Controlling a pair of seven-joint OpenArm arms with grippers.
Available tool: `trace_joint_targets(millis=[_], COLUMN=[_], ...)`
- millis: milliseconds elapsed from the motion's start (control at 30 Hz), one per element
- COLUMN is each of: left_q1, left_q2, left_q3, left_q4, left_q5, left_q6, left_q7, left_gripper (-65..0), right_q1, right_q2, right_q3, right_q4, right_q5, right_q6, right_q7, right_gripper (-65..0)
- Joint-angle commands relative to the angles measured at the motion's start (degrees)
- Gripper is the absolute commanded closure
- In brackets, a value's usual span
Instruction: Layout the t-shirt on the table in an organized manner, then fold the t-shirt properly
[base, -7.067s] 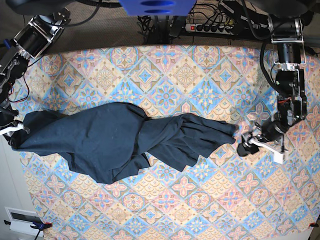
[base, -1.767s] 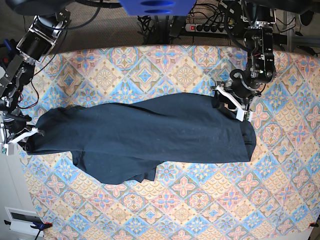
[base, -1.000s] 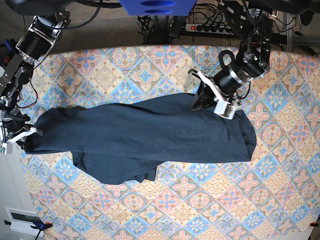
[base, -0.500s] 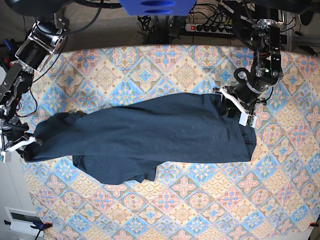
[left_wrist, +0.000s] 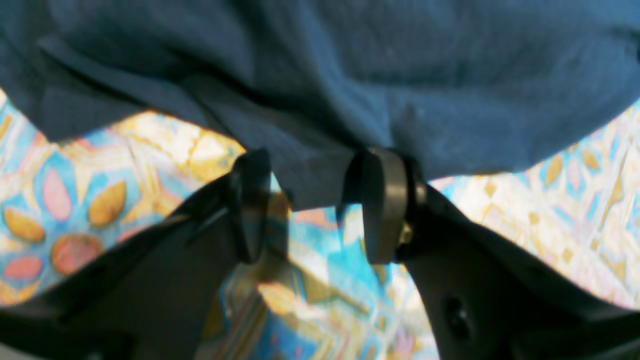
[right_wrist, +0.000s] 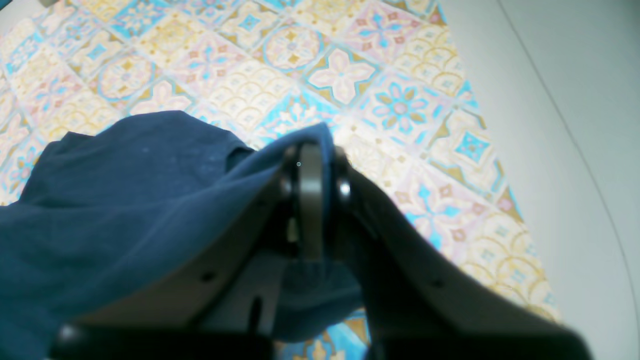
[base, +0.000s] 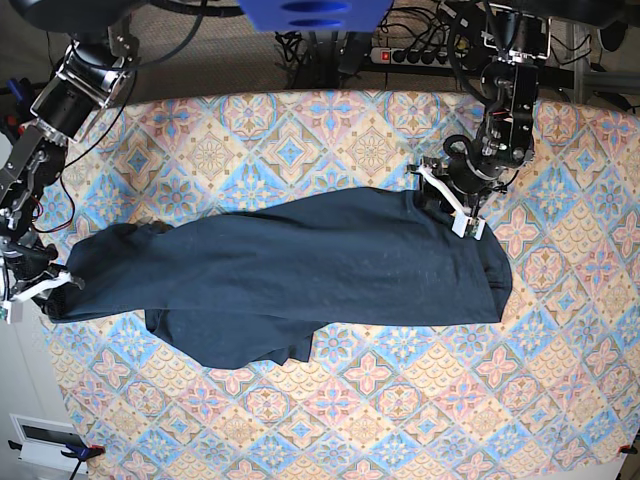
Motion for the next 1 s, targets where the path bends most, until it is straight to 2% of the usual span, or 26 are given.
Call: trace_joint_targets(millis=[0,100,133,267,433,567,700,833,900,967], left_q1=[-0.63,-0.81,-0.81,0.51,4.29,6.31,8.07,8.42,8.16,6.75], left_q2=[0.11,1.25,1.25,1.07,0.9,-1.83,-4.99,-5.52,-5.52,-5.52], left_q3=[0.11,3.89,5.83,10.4,3.54,-4.37,-15.54,-26.88,-31.71,-33.82], left_q4=[-0.54,-2.03,-1.85,6.23,18.63,23.73,23.64,21.09,16.96,12.48], left_q5=[0.06,-0.12,-0.56,-3.46,-10.05,-20.16,-35.02,-47.24,-50.4,-50.4], left_q6=[0.61,0.17,0.08,0.08,0.08,0.08,0.08,0.08,0.08,0.08], left_q7=[0.12,-1.02,-1.81,-4.8,-4.71,-4.63,-4.1,1.26,2.41,2.76], left_gripper=[-27.7,-26.5,-22.8,0.0,0.0,0.0,0.0,0.0,0.0,0.0], right_q1=[1.36,1.44,1.53,1.62,1.62,1.62,1.62,1.62,1.62,1.71], right_q2=[1.38,1.38,1.38,1.38,1.38,1.38,1.38,1.47,1.47,1.47], right_q3=[0.22,0.22,0.22,0.31,0.39,0.57,0.57,0.57,0.39,0.31], right_q4=[1.05,0.96,0.96,0.96,1.05,1.31,1.31,1.05,1.05,0.96], right_q5=[1.13,1.13,1.13,1.13,1.13,1.22,1.31,1.13,1.04,1.04], right_q6=[0.16,0.16,0.16,0.16,0.16,0.16,0.16,0.16,0.16,0.16], right_q7=[1.59,1.59,1.59,1.59,1.59,1.59,1.59,1.59,1.59,1.59], right_gripper=[-1.1,-1.1,-1.1,-1.1,-1.1,-1.1,-1.1,-1.1,-1.1,-1.1])
